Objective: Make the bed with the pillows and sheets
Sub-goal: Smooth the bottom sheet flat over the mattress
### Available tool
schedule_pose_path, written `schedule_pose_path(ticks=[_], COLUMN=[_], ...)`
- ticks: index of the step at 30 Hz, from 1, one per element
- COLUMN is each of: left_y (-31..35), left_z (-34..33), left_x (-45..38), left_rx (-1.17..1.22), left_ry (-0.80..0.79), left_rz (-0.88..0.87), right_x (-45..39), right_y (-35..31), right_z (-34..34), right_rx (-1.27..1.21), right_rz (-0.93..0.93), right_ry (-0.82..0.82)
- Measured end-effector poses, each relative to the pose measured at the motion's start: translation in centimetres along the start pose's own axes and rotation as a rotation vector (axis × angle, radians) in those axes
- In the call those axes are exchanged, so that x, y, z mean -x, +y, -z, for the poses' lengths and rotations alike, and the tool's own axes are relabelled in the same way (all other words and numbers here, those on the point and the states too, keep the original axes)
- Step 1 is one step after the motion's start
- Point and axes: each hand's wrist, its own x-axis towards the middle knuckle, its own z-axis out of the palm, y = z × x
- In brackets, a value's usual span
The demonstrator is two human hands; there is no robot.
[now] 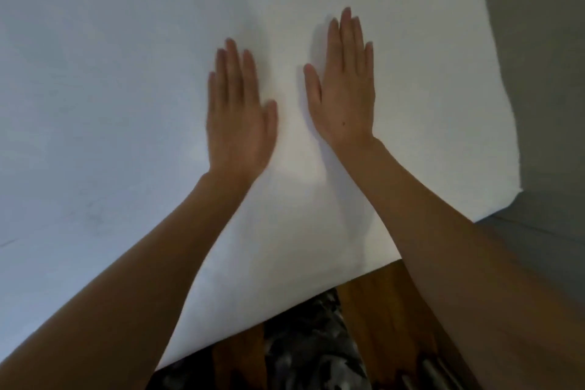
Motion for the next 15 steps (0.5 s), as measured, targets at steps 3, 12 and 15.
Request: schedule_pose_path(ticks=[3, 12, 15], left_y=[3.8, 20.6, 21.2], left_z=[-2.6, -9.5, -10.1], left_x=[-1.8, 8.3, 8.9], left_rx=[-0.068, -0.03, -0.031], left_ry=[-0.031, -0.305, -0.34], left_rz=[0.119, -0.449, -0.553], right_x=[0.8, 16.2, 20.5], right_y=[7.2, 19.2, 21.0], right_z=[0.1, 1.1, 1.2], right_rx=[0.01, 0.018, 0.041], right_rz=[-0.023, -0.279, -0.331], right_ry=[-0.038, -0.014, -0.043])
